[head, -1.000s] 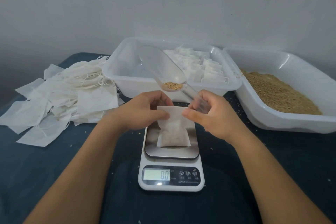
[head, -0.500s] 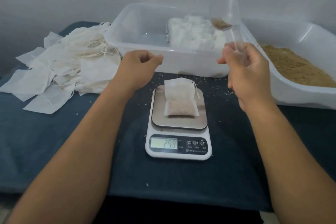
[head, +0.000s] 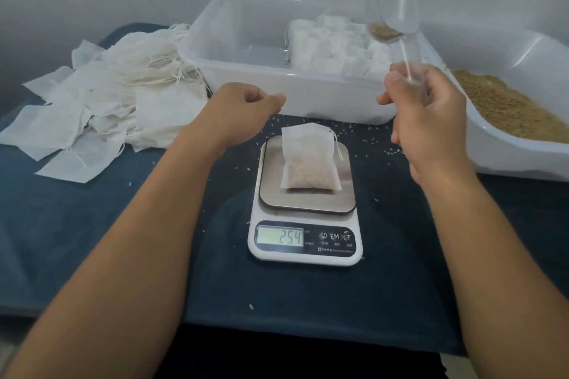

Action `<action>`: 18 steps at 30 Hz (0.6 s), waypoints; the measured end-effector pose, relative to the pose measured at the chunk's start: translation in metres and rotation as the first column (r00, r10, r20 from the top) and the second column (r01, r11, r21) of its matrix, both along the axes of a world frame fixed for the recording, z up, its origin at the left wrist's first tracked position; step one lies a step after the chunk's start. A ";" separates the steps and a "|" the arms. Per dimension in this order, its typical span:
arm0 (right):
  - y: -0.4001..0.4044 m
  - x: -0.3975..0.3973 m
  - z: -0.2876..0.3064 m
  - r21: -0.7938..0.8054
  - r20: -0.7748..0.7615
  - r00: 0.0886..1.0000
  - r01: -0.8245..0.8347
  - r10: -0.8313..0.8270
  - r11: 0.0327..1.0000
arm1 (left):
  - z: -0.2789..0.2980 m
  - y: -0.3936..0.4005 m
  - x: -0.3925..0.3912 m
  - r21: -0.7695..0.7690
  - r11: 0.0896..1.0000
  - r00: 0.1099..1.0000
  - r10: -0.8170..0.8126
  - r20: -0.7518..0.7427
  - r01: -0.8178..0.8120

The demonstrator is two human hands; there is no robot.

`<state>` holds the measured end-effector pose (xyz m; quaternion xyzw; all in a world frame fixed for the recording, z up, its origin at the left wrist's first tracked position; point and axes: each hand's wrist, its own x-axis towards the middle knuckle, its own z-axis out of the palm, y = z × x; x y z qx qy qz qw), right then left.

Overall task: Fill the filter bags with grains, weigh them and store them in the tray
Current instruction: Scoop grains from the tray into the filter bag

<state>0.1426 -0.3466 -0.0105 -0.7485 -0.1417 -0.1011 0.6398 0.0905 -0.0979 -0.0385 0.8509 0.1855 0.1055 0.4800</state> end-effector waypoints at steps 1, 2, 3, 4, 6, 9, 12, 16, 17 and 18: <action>0.000 0.000 0.000 0.001 -0.001 1.000 -0.001 0.001 1.000 | 0.000 0.000 0.000 0.012 0.999 0.999 -0.037 -0.010 0.038; 0.000 0.000 0.000 0.002 -0.002 1.000 -0.002 0.002 1.000 | 0.000 -0.002 -0.001 0.020 0.996 0.996 -0.081 -0.027 0.081; 0.000 0.000 0.000 0.000 -0.002 1.000 -0.001 0.001 1.000 | 0.000 -0.003 -0.003 0.023 0.992 0.991 -0.127 -0.043 0.128; 0.000 0.000 -0.001 -0.004 -0.001 1.000 0.001 -0.001 1.000 | -0.001 -0.005 -0.004 0.026 0.985 0.984 -0.170 -0.052 0.172; 0.000 -0.001 0.000 -0.011 0.004 1.000 0.003 -0.003 1.000 | -0.001 -0.009 -0.005 0.047 0.970 0.970 -0.237 -0.046 0.240; -0.001 0.000 0.000 -0.017 0.012 1.000 0.006 -0.005 1.000 | 0.001 -0.013 -0.004 0.108 0.944 0.950 -0.314 0.003 0.312; -0.003 0.001 0.001 -0.004 0.014 1.000 -0.004 0.004 1.000 | 0.004 -0.015 -0.006 0.165 0.913 0.922 -0.384 0.040 0.373; -0.005 0.002 0.002 0.009 0.013 1.000 -0.005 0.005 1.000 | 0.011 -0.019 -0.011 0.116 0.902 0.901 -0.426 0.080 0.416; -0.007 0.003 0.002 0.004 0.019 1.000 0.001 -0.002 1.000 | 0.014 -0.020 -0.013 0.104 0.900 0.895 -0.433 0.111 0.422; -0.008 0.005 0.001 -0.001 0.023 1.000 0.011 -0.011 1.000 | 0.019 -0.021 -0.015 0.105 0.897 0.885 -0.441 0.148 0.429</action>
